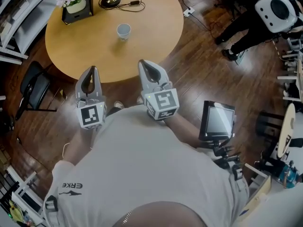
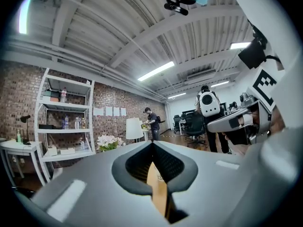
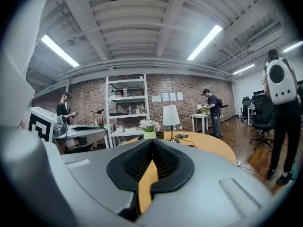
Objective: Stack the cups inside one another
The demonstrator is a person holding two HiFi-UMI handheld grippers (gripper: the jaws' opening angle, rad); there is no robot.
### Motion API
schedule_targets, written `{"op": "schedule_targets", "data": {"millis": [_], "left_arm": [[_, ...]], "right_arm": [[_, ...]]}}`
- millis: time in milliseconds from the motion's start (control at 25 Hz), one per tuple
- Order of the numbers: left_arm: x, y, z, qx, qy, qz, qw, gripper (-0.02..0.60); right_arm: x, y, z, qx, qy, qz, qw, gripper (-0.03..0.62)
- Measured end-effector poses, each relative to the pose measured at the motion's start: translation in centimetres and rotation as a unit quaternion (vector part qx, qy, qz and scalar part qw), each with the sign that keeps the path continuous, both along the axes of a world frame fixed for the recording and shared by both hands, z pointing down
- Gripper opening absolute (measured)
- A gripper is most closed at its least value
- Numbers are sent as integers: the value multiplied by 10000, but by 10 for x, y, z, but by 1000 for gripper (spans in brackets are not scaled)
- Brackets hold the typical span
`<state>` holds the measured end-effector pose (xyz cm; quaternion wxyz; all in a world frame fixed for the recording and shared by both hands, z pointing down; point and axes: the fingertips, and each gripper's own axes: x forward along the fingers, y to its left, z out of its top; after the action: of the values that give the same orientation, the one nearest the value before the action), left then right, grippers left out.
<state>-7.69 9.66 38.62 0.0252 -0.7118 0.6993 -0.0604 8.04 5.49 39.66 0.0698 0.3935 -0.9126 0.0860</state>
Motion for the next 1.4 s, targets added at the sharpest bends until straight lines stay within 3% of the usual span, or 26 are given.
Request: {"op": "schedule_targets", "data": {"millis": [640,1400], "left_arm": [[17,-4,6,-71,86,221,9997,2],[29,-15,1,-16,5,218,9998,2]], "right_arm": [[2,-2,5,-149,-30,-54,9999,12],[14,-16,-6,61,-3,-92,9999,14]]}}
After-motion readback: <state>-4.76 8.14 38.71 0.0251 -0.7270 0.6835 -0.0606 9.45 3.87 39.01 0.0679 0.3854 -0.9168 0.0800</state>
